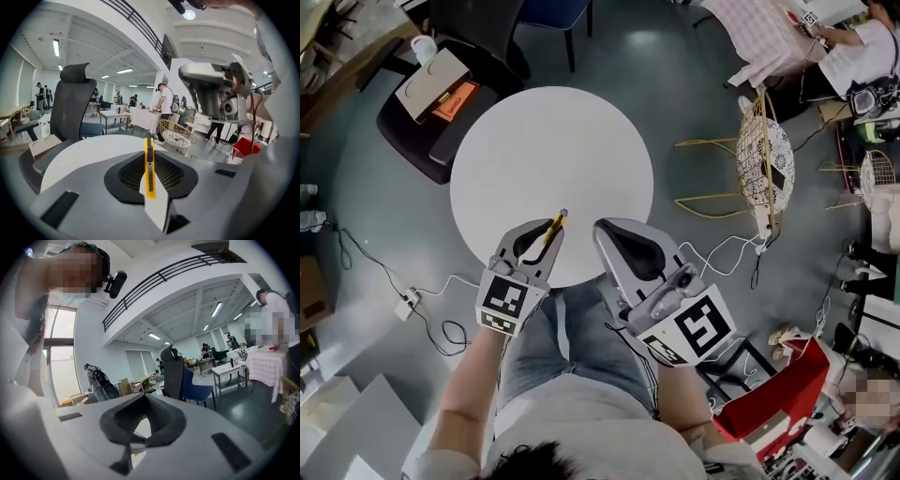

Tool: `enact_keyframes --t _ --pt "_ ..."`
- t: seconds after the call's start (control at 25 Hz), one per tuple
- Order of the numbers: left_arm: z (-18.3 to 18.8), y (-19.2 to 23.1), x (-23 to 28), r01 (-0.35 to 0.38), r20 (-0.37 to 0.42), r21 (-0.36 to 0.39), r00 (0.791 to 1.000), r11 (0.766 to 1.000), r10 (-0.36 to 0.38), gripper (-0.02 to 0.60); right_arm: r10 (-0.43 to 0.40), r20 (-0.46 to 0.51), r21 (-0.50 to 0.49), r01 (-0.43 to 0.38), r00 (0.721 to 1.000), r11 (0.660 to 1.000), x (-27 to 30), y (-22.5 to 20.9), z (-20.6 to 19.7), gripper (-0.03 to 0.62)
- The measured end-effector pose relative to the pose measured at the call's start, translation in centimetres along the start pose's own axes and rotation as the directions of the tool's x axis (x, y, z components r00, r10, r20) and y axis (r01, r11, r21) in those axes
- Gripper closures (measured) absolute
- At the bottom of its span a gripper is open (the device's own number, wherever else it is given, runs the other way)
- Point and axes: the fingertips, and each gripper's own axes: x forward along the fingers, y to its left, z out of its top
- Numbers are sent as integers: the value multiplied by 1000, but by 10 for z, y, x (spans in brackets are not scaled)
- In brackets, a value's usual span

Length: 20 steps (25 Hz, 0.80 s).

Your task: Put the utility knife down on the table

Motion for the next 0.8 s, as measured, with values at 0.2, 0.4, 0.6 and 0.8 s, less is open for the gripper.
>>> enact_keyframes --t 0.2,0.4,0.6,0.8 --pt "-48 3 20 -24 -122 4 992 1000 24 514 -5 -15 41 5 1000 999 -6 -12 -18 586" --pt "-82 5 30 -37 -221 30 974 999 43 514 -12 -32 71 14 999 997 -13 -19 -33 586" --pt "-107 3 35 -42 -285 48 957 998 54 514 -14 -35 83 17 999 996 -19 -21 -41 586" --pt "-122 2 41 -37 -337 71 940 997 59 514 -22 -39 96 26 999 995 -24 -24 -46 586"
